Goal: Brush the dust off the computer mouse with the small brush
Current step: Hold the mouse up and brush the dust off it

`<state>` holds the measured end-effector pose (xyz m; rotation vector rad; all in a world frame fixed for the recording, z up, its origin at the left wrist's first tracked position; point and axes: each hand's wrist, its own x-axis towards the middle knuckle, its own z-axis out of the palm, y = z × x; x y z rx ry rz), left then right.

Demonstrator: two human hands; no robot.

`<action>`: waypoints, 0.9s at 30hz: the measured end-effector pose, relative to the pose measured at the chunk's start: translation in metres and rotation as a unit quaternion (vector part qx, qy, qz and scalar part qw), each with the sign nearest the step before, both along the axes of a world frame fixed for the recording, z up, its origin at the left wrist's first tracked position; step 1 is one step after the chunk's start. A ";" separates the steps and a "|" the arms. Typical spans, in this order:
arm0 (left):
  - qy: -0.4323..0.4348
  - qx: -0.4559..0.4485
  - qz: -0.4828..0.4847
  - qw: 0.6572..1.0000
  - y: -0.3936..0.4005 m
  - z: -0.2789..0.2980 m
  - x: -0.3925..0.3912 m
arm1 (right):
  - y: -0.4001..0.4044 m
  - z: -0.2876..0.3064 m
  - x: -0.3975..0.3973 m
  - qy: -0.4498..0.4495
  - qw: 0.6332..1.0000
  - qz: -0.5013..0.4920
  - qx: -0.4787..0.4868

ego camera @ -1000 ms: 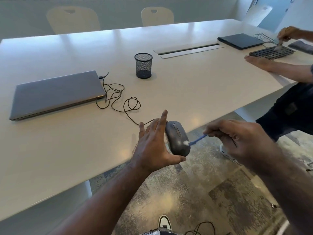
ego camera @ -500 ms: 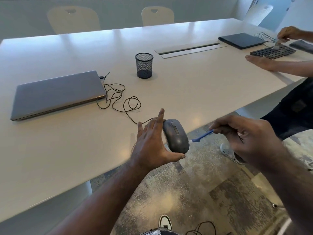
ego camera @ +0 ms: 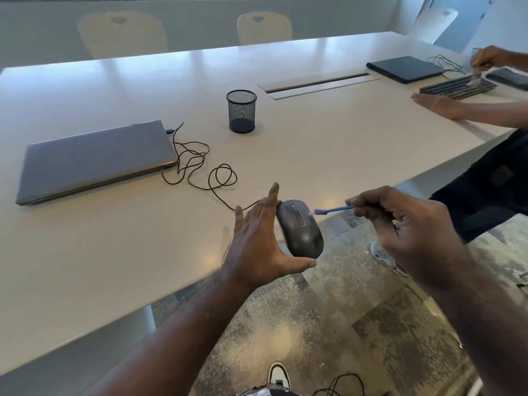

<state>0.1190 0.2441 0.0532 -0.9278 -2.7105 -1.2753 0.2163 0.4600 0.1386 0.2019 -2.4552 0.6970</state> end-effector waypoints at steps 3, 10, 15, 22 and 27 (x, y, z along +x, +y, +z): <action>0.000 -0.002 0.006 1.000 -0.001 0.001 -0.001 | -0.001 -0.002 0.001 -0.030 0.999 0.024 0.019; 0.012 -0.042 -0.005 0.999 0.001 0.002 0.004 | -0.002 0.004 -0.001 0.026 1.000 0.011 -0.013; 0.022 -0.048 -0.030 0.998 0.009 0.005 0.009 | -0.021 -0.002 -0.008 -0.014 0.998 0.043 0.043; 0.023 -0.050 -0.017 0.998 0.001 0.001 0.007 | -0.016 0.011 -0.004 -0.079 0.988 0.116 0.070; 0.022 -0.052 -0.019 0.998 0.004 0.003 0.006 | -0.016 0.015 -0.007 -0.026 0.996 0.076 0.039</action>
